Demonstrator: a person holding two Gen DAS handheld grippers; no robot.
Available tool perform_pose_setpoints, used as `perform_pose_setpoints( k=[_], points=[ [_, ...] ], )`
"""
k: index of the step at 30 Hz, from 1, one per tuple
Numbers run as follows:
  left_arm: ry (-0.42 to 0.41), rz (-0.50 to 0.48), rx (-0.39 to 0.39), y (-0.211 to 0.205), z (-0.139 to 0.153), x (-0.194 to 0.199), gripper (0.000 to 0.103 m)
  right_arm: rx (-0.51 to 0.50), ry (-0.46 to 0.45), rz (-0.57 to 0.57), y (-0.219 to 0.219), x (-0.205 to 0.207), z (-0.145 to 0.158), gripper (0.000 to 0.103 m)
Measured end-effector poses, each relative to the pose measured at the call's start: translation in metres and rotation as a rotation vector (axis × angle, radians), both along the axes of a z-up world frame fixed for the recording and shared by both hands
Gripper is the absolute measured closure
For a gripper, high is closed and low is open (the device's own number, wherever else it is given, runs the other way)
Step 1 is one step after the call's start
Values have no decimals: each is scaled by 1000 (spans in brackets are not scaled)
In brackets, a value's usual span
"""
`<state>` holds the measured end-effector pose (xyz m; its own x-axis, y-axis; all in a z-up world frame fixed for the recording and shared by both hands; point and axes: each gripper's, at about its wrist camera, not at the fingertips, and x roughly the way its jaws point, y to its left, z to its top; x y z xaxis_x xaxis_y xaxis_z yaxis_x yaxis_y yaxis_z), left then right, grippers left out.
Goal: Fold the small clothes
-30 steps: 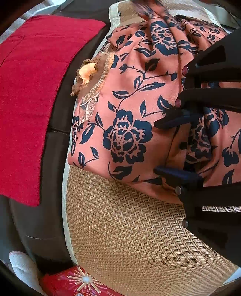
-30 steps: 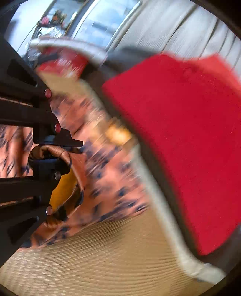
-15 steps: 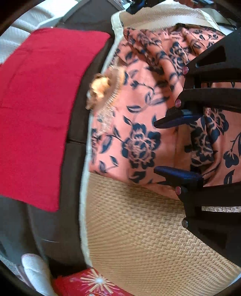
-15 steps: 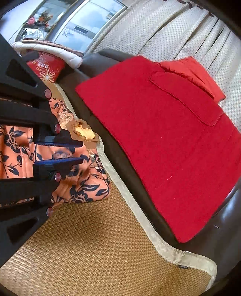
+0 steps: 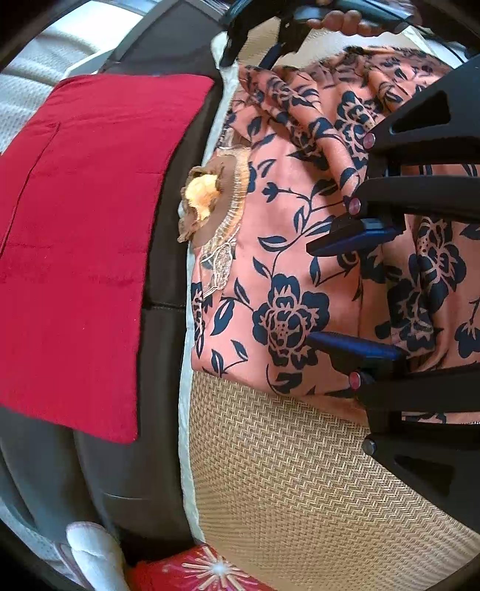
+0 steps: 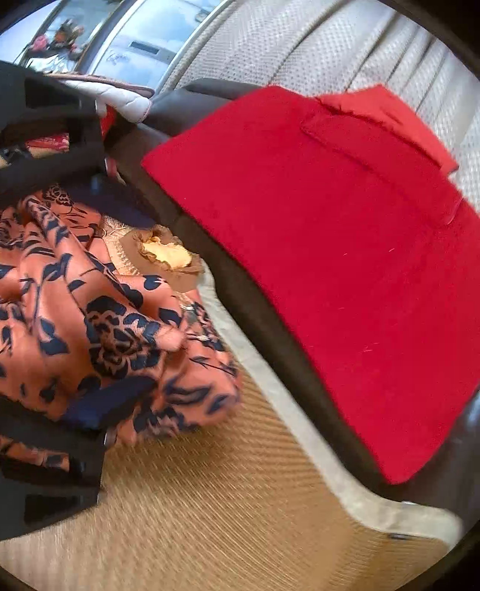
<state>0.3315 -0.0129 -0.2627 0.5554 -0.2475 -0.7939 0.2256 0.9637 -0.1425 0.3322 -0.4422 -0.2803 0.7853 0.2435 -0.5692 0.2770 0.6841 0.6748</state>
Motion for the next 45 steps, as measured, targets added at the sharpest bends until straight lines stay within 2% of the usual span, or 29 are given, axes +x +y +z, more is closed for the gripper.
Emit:
perform_pose_setpoints(
  k=[2,4,6,8,9,11,12,13,14,15,16,18,20,21,22,24,25,27,29,32,34,35,36,38,39,41,42,44,45],
  points=[
    [13,-4,11,-3,-4,2,60,15,81,-15,5,13,-17,64],
    [57,10,24,-3,-14,8,60,21,165,-36,10,23,-38,83],
    [100,35,11,2,-22,12,60,41,152,-64,11,21,-39,92],
    [109,50,-20,10,-20,11,60,75,38,-71,11,9,-16,95],
    [101,57,-31,13,-17,9,60,96,-67,-54,13,0,5,95],
    [73,69,-42,19,-9,5,60,200,-389,32,17,-28,52,95],
    [56,73,-55,21,-4,3,60,184,-572,85,24,-50,83,95],
    [48,75,-62,23,-2,2,60,115,-652,108,30,-64,101,95],
    [44,74,-65,23,-1,1,60,-7,-699,126,40,-79,118,95],
    [48,69,-59,24,-2,0,60,-73,-695,130,43,-84,121,95],
    [52,67,-54,23,-3,-1,60,-123,-649,132,43,-86,117,95],
    [66,64,-47,22,-6,-1,60,-125,-529,113,29,-84,94,95],
    [71,63,-46,21,-6,0,60,-76,-351,97,6,-78,63,92],
    [69,67,-41,21,-6,0,60,-72,-176,70,-9,-73,42,92],
    [66,69,-37,21,-5,0,60,-106,-55,1,-22,-74,28,92],
    [56,74,-24,22,-5,1,60,-135,31,-83,-43,-80,16,92],
    [52,77,-21,24,-3,1,60,-115,47,-145,-57,-87,13,91],
    [32,85,-22,23,-1,2,60,-63,-23,-192,-72,-97,19,91],
    [-5,81,-36,19,6,3,60,-75,-83,-160,-65,-95,30,91],
    [-62,61,-26,6,11,5,58,-82,-130,-38,-39,-74,36,91],
    [-76,46,-12,-2,11,2,46,-108,-93,20,-20,-55,29,91],
    [-75,47,1,-6,9,4,34,-123,-73,42,-9,-51,29,91],
    [-69,60,26,-13,5,7,29,-132,-57,60,-3,-48,24,91],
    [-39,74,81,-18,-5,13,28,-127,-24,93,8,-37,11,91],
    [13,93,153,-21,-17,19,28,-125,-2,117,16,-32,6,91],
    [90,128,231,-18,-36,26,28,-142,127,202,28,-14,-14,92],
    [120,146,240,-13,-43,29,28,-172,217,228,33,-8,-28,91],
    [128,168,205,-5,-41,31,28,-167,175,208,32,-11,-24,91],
    [105,173,178,-2,-34,30,28,-155,166,208,31,-11,-20,91]
  ],
)
